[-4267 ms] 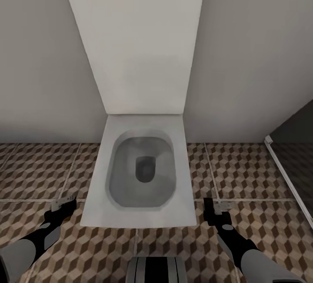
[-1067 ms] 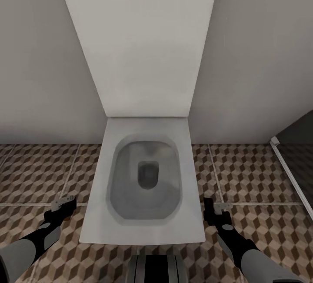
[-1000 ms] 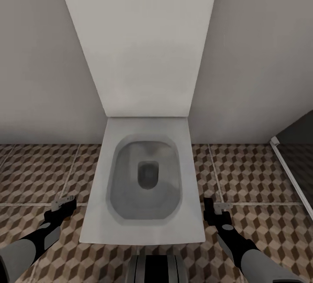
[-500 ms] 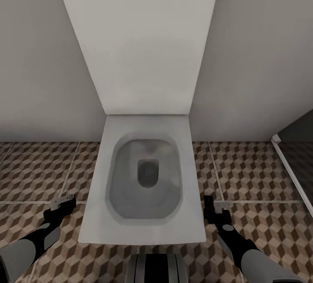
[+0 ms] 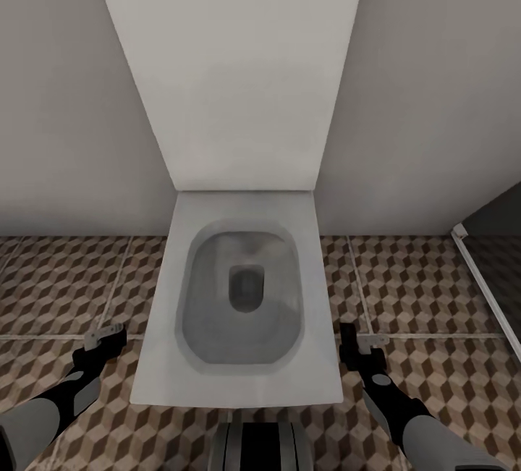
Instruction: Take the four mousetraps from the cabinet in the bathroom and place them on the bathroom floor. Make sure all four end up on the same floor surface, and ensure that at least two of them are either under or directly next to the same bathroom sink.
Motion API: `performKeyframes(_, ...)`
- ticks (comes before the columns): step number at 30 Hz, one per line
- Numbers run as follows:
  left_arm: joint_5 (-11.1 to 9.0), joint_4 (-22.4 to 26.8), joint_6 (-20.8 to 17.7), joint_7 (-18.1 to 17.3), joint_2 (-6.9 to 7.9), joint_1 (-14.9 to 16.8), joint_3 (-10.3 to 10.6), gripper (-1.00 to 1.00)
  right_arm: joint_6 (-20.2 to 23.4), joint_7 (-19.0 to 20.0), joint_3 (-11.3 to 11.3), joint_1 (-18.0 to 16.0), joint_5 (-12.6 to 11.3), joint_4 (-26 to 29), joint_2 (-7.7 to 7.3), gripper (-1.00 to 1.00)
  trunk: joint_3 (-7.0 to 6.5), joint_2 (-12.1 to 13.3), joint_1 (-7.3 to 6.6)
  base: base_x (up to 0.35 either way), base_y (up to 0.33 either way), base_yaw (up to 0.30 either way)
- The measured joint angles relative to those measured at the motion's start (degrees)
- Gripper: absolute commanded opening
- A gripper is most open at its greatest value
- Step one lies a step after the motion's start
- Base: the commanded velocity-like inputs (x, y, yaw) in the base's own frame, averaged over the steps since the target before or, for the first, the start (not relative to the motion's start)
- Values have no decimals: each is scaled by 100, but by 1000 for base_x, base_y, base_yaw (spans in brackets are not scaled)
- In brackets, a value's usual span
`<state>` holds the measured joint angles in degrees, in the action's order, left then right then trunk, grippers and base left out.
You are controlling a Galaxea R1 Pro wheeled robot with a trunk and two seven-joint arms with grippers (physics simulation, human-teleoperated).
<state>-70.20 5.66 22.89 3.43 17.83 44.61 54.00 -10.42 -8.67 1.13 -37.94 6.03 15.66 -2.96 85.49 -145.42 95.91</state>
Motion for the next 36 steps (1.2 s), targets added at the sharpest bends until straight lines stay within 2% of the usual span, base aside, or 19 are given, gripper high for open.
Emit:
performKeyframes(31, 12, 0, -29, -19, -3, 1, -1, -100, -28, -4, 4, 0, -7, -5, -2, -100, 0, 0, 0, 0, 0, 0)
performKeyframes(36, 17, -9, -12, 2, -81, -3, 3, -100, -28, -4, 3, 0, -5, -5, -2, -100, 89, -5, 10, 0, 0, 0)
